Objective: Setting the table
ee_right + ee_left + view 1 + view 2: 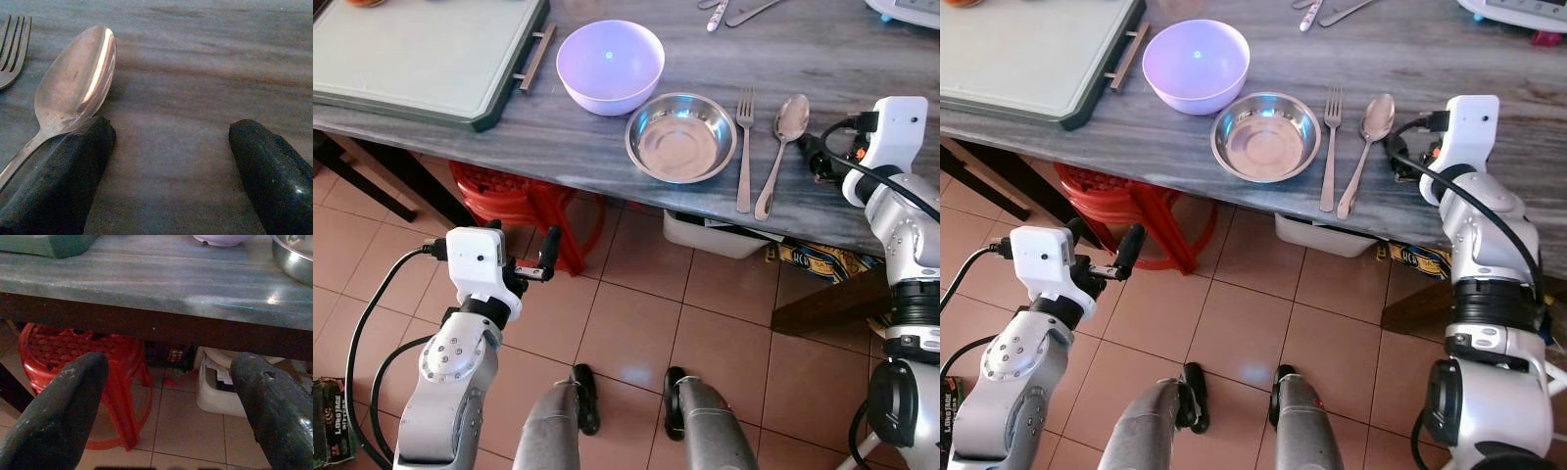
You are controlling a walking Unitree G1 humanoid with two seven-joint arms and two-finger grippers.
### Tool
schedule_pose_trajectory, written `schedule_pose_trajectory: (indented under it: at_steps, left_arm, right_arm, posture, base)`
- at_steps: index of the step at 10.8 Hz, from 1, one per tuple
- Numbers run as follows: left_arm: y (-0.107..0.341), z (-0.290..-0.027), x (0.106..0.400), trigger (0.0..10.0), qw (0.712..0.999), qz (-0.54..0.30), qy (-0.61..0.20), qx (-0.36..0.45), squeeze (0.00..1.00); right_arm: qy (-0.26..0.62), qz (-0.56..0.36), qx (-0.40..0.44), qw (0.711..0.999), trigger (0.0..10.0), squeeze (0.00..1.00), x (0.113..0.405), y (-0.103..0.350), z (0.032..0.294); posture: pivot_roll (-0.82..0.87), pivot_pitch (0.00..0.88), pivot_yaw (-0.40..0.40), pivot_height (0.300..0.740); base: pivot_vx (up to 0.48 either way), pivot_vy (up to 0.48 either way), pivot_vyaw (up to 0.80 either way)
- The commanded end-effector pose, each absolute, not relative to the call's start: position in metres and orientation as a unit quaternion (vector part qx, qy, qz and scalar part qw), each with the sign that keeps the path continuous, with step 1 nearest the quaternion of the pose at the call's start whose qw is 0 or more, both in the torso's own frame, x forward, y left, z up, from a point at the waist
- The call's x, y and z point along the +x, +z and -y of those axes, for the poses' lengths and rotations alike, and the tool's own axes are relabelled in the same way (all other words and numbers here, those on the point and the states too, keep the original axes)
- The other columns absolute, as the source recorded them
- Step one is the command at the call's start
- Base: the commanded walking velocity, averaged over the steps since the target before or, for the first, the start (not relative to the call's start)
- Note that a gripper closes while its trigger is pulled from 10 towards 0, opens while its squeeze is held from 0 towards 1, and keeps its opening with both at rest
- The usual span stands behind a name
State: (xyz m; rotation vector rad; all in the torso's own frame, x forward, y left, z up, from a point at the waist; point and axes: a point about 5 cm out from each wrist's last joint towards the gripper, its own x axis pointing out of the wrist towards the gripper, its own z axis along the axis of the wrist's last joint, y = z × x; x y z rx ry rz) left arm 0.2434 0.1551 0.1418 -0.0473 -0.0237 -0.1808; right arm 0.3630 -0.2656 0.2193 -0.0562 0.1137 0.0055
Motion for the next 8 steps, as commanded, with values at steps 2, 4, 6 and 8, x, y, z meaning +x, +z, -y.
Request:
schedule_pose_trajectory:
  at_steps: [2, 4, 6, 8]
  left_arm:
    - [0.1359, -0.1575, 0.2420, 10.0, 0.996, -0.001, -0.082, -0.023, 0.00]
    - [0.1362, -0.1575, 0.2428, 10.0, 0.996, 0.000, -0.082, -0.023, 0.00]
    - [0.1368, -0.1576, 0.2427, 10.0, 0.996, 0.001, -0.082, -0.022, 0.00]
    - [0.1371, -0.1584, 0.2419, 10.0, 0.997, 0.001, -0.079, -0.022, 0.00]
  right_arm:
    - [0.027, -0.084, -0.029, 0.996, 10.0, 0.00, 0.3663, 0.2060, 0.2572]
    - [0.026, -0.073, -0.033, 0.996, 10.0, 0.00, 0.3692, 0.2100, 0.2575]
    - [0.026, -0.068, -0.035, 0.997, 10.0, 0.00, 0.3723, 0.2115, 0.2559]
    - [0.025, -0.061, -0.034, 0.997, 10.0, 0.00, 0.3737, 0.2124, 0.2559]
  posture:
    - [0.01, 0.344, 0.062, 0.740]
    - [0.01, 0.342, 0.063, 0.740]
    - [0.01, 0.341, 0.062, 0.740]
    - [0.02, 0.341, 0.061, 0.740]
  base:
    - [0.000, 0.000, 0.00]
    - [0.000, 0.000, 0.00]
    - [0.000, 0.000, 0.00]
    - [0.000, 0.000, 0.00]
